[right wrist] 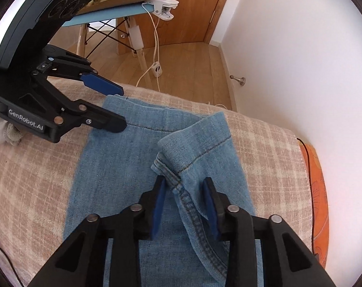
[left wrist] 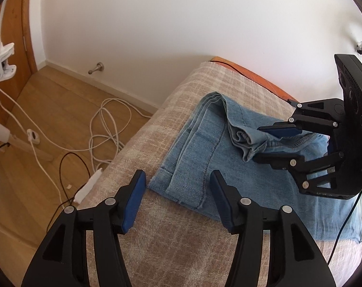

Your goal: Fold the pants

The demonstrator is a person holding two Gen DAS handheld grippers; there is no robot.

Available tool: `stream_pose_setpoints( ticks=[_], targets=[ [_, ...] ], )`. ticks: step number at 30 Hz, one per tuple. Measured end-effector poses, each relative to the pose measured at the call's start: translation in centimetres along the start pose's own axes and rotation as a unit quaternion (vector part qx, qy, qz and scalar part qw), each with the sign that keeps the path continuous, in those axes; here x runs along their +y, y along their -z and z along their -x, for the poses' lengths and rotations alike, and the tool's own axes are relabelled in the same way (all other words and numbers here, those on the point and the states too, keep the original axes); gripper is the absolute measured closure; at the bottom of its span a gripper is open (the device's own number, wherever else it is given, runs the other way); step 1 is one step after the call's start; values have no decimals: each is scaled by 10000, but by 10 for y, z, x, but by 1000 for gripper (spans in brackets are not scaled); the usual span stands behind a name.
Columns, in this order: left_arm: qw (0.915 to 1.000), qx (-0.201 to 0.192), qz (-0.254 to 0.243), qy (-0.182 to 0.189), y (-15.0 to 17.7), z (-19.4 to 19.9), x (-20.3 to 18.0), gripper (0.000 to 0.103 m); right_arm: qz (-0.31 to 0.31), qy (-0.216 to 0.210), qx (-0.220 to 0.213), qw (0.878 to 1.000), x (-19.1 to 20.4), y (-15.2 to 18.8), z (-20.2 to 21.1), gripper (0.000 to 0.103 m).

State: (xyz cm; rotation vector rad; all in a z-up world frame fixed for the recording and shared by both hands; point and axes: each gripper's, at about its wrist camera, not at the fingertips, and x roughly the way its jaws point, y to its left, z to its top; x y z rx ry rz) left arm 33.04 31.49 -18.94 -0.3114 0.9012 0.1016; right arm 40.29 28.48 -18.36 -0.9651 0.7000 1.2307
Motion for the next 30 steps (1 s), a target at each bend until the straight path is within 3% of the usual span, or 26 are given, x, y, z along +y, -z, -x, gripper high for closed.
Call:
stream_pose_setpoints(
  ticks=[5,6,8,9,14,19,23,26,27,28,29,30],
  targets=[
    [9993,-5,-283,-248,1,-2,-9,52,-375,176,-463,9981,-23,1,27,92],
    [9991,-21,-311,-273,0,-1,-10,65,-469,240,-571,9970,-29,4,35,92],
    [9991,-62,-341,-263,0,-1,-11,73,-653,319,-735,9946,-42,8,47,92],
    [9988,-119,-377,-298,0,0,-12,84,-738,352,-778,9936,-48,11,53,92],
    [9959,-526,-604,-417,4,15,-24,91,-1117,554,-812,9889,-72,36,74,92],
    [9880,-962,-1178,-266,15,41,-58,92,-1333,594,-859,9856,-82,67,79,93],
    [9735,-1153,-1975,-60,36,60,-105,92,-1778,532,-983,9777,-89,99,83,92],
    [9547,-1202,-2721,66,58,65,-144,92,-2218,572,-982,9684,-90,122,85,87],
    [9457,-1215,-3013,65,67,64,-158,92,-2322,679,-881,9663,-91,130,86,84],
    [9357,-1233,-3305,38,76,62,-170,92,-2460,775,-764,9631,-91,138,88,71],
    [9270,-1219,-3547,22,83,59,-180,92,-2664,866,-662,9577,-92,145,92,65],
    [9218,-1171,-3695,46,89,56,-188,92,-2881,920,-585,9514,-92,151,98,62]
  ],
)
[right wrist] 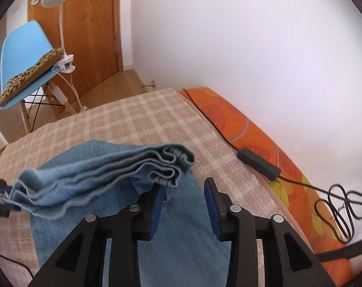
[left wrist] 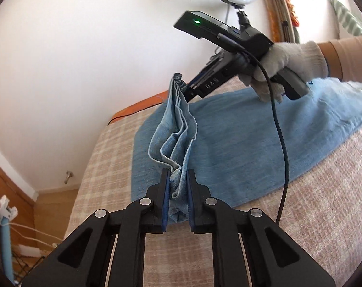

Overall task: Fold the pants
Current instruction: 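Grasp the folded jeans edge with the left tool while the right tool grips the layers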

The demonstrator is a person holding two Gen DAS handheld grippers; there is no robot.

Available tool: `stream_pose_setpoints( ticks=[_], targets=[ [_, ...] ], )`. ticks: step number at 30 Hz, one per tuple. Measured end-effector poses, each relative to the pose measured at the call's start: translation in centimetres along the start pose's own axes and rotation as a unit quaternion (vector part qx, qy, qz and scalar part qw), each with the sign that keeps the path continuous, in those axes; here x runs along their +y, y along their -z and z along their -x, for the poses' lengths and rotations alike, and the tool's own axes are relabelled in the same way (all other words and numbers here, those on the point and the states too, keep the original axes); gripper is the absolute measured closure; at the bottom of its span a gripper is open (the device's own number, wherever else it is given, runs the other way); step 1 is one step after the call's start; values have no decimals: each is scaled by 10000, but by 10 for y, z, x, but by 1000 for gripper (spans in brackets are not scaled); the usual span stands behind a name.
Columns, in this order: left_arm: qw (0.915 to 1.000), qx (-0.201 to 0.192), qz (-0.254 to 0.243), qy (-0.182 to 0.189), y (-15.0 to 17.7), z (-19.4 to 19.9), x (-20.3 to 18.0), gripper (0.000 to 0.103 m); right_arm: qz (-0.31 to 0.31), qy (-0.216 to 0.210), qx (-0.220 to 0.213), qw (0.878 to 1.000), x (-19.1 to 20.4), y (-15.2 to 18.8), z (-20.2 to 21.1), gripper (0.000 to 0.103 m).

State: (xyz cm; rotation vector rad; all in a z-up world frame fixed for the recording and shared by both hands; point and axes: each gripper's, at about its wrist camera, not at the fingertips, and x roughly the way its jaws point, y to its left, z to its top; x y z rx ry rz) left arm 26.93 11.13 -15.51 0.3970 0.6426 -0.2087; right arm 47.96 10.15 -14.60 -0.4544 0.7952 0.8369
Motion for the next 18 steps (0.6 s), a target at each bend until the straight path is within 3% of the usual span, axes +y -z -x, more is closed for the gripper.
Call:
stream_pose_setpoints(
  ticks=[3,6,9,11,15,18],
  targets=[
    [9997,125,-103,165,-1,-7,-13,92,-546,-57,73,9985,-8,13,28,57],
    [9997,162,-97,171,-2,-10,-14,92,-1398,-268,80,9898,-22,32,57,35],
    [9996,164,64,234,-4,-9,-6,92,-2269,-951,101,9692,-32,46,66,29],
    [9990,179,260,310,-6,-8,1,92,-2766,-1099,175,9545,-38,50,60,28],
    [9961,155,741,448,-14,-7,12,92,-4034,-1843,317,8957,-52,64,35,27],
    [9946,73,936,436,-19,0,21,93,-4232,-1894,316,8854,-49,65,23,27]
  ],
)
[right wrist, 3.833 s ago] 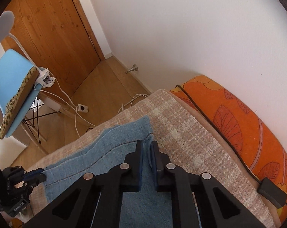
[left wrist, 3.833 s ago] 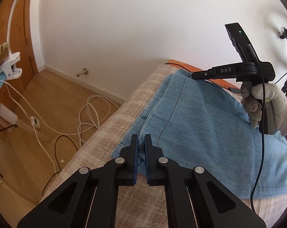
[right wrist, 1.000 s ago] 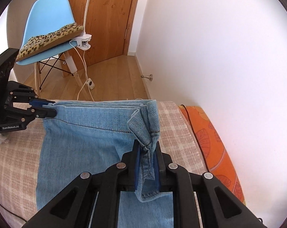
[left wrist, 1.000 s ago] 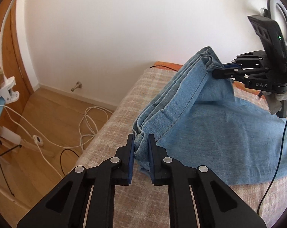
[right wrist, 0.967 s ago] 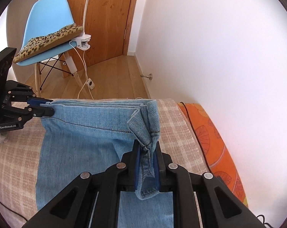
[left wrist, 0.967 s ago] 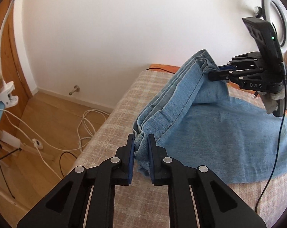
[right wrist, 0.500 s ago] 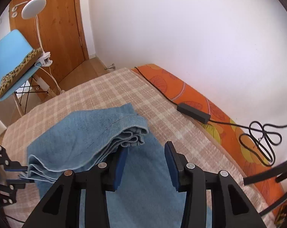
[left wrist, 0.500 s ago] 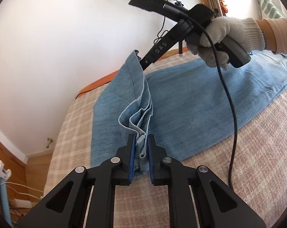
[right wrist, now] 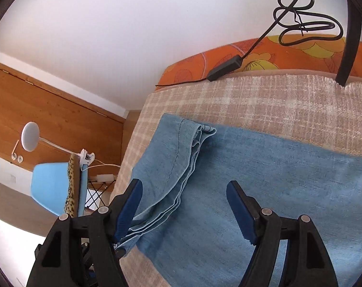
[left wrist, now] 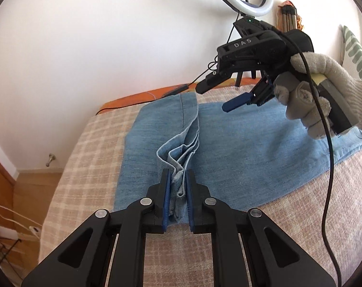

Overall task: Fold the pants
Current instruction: 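Grasp the folded jeans edge with the left tool while the right tool grips the layers, then lift the folded jeans edge with both tools and fold it over the rest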

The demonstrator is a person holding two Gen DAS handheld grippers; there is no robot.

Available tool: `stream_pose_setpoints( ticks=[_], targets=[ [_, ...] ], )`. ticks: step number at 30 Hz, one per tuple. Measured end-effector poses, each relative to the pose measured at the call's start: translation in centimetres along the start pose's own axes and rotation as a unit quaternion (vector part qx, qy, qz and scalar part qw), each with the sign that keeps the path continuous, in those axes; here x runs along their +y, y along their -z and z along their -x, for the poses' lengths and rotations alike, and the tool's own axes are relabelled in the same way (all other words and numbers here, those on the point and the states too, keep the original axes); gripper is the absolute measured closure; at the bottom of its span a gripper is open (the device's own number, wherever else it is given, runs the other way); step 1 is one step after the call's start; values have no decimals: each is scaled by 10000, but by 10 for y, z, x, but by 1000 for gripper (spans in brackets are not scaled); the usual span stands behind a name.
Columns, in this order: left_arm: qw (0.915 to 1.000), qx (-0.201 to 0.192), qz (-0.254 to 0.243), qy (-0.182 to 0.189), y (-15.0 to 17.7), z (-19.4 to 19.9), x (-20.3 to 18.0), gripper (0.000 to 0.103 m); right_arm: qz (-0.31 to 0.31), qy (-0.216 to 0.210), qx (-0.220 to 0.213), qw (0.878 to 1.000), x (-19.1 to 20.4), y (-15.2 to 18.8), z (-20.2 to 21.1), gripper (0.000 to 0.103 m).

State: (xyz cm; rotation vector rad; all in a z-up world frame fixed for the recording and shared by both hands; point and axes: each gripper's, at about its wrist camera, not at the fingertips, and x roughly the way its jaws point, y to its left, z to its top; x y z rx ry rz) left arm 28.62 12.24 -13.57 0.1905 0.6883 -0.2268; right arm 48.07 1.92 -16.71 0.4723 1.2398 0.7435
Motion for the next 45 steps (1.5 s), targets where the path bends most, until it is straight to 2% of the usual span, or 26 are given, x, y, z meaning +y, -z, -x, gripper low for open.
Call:
stream_pose_setpoints(
  ticks=[6,9,11,13,15,16,19,23,28,35,45],
  targets=[
    [9996,-56,283,47,-6,9,10,93,-370,-266,90,9989,7,1,-29,27],
    [9993,-67,357,42,-6,10,15,93,-386,-231,88,9990,16,-1,-43,27],
    [9992,-66,392,80,-6,11,14,93,-425,-129,56,9990,20,-2,-52,32],
    [9993,-73,361,78,-4,14,10,93,-493,-49,37,9988,23,-4,-61,55],
    [9995,-70,284,87,-4,16,5,93,-520,17,-3,9986,24,-5,-66,73],
    [9997,-53,234,98,-4,17,2,93,-506,20,-33,9987,25,-6,-66,80],
    [9999,-12,5,116,-5,18,-13,93,-160,109,-181,9996,34,-8,-57,90],
    [9994,-16,-260,237,-9,18,-41,93,330,385,-359,9981,50,-9,-36,93],
    [9980,-113,-423,463,-21,21,-78,94,698,724,-473,9938,47,-9,4,94],
    [9929,-224,-612,996,-43,26,-139,94,706,1089,-644,9895,6,1,74,94],
    [9799,-333,-927,1736,-80,36,-231,94,453,1338,-948,9854,-58,21,176,95]
  ],
)
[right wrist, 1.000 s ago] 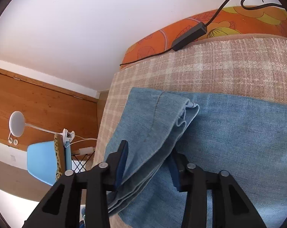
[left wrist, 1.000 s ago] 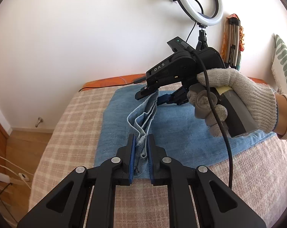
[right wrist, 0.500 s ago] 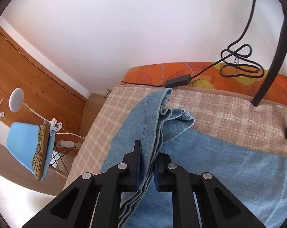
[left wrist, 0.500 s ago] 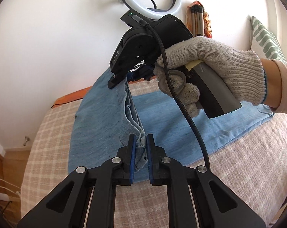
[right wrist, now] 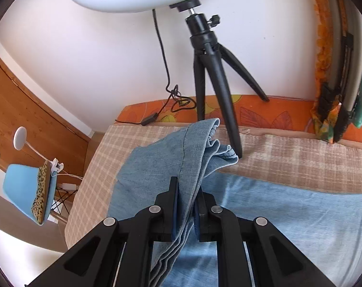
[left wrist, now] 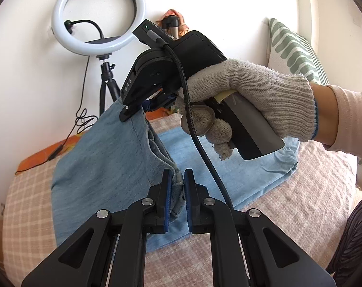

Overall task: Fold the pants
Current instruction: 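Lift the folded jeans edge with both tools and fold it over the rest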

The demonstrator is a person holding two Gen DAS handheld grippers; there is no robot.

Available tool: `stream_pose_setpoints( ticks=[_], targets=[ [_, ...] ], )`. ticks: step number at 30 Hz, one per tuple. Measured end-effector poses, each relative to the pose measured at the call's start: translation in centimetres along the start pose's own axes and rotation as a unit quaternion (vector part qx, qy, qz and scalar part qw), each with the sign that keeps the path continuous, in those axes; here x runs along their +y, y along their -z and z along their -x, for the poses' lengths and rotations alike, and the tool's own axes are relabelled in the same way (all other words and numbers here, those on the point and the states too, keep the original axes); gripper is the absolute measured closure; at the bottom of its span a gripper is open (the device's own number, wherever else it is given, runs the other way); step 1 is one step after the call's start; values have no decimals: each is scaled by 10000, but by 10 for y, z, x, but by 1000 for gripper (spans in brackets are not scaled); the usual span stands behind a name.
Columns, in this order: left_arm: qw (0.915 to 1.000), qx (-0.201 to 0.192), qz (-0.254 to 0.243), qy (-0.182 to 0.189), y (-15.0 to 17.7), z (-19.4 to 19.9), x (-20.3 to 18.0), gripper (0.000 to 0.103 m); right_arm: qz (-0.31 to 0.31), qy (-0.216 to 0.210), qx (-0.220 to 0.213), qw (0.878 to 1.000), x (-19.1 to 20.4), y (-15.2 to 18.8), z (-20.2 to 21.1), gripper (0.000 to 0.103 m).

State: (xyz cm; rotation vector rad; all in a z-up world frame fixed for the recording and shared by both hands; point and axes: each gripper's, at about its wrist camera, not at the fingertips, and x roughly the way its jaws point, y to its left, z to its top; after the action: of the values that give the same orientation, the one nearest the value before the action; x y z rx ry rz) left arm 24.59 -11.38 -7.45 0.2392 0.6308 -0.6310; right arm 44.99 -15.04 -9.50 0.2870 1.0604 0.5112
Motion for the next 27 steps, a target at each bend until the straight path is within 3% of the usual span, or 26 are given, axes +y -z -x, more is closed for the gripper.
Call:
stream_pose_setpoints(
  ticks=[9,17,21,27],
  targets=[
    [9987,88,-175,475,-29,-22,-65,95,-188,271,-95,9994,-66,13,56,95],
    [9951,80,-708,681,-47,-35,-124,98,-289,392,-183,9986,-112,23,106,95],
    [9939,249,-763,753,-39,-43,-129,98,-240,422,-127,9987,-131,28,113,95],
    [9920,631,-990,469,-20,-69,-121,94,-408,144,13,9991,-163,30,89,95]
  ],
)
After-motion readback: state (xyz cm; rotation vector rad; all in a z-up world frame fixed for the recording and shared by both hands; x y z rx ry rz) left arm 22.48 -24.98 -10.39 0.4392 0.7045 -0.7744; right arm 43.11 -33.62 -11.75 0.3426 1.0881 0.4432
